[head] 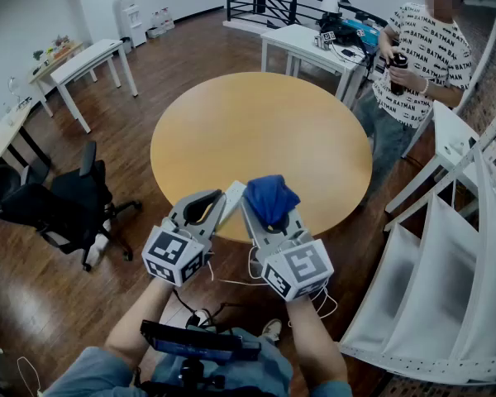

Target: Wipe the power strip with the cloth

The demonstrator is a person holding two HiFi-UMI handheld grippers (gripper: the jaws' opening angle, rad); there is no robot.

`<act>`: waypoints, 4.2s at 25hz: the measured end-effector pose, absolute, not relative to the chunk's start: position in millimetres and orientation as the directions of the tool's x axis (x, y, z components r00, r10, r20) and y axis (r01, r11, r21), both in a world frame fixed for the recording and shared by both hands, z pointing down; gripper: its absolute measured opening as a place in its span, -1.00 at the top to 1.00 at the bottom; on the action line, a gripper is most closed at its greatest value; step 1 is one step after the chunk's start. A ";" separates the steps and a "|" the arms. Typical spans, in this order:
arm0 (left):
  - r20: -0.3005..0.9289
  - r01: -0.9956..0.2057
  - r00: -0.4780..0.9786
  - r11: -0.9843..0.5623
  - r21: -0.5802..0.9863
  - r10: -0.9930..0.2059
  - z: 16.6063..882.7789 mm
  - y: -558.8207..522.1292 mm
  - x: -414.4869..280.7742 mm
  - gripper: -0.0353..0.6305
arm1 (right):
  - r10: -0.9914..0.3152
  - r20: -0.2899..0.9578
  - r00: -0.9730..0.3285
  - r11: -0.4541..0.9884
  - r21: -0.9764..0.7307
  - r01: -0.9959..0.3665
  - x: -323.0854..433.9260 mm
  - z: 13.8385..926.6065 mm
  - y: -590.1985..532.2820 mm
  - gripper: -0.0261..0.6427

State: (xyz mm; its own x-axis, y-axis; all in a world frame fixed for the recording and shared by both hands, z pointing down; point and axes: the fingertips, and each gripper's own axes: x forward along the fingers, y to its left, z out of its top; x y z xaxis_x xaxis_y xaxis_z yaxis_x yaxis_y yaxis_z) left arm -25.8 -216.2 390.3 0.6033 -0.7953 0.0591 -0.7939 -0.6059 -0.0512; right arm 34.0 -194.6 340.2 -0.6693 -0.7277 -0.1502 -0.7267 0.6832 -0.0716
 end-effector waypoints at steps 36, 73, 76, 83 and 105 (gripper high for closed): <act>0.461 -0.887 0.414 -0.462 0.010 -0.785 648.4 -270.0 -71.5 -0.04 | -0.753 -0.040 -0.657 0.657 -0.091 -0.748 36.2 371.0 -213.1 0.73; 0.359 -0.847 0.489 -0.531 -0.022 -0.795 573.4 -271.1 -53.4 0.01 | -0.736 -0.055 -0.674 0.673 -0.161 -0.722 32.5 380.5 -218.9 0.73; 0.297 -0.835 0.513 -0.549 -0.046 -0.805 535.5 -268.3 -47.2 0.01 | -0.733 -0.074 -0.676 0.678 -0.153 -0.719 34.4 372.5 -217.4 0.73; 0.167 -0.814 0.555 -0.573 -0.091 -0.815 458.2 -251.2 -38.7 0.02 | -0.730 -0.113 -0.674 0.683 -0.127 -0.719 39.4 357.8 -214.0 0.73; 0.097 -0.739 0.586 -0.580 -0.342 -0.804 390.7 -198.7 -5.9 0.03 | -0.462 -0.178 -0.869 0.887 -0.081 -0.455 -47.6 295.5 -152.8 0.73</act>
State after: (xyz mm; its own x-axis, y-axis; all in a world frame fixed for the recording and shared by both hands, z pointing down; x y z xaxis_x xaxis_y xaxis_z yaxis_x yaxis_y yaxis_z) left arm -5.9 -198.7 390.7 0.5861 -0.8045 0.0965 -0.7394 -0.5797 -0.3423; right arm -47.6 -152.8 295.5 -0.8688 -0.4621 -0.1778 -0.4551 0.8868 -0.0812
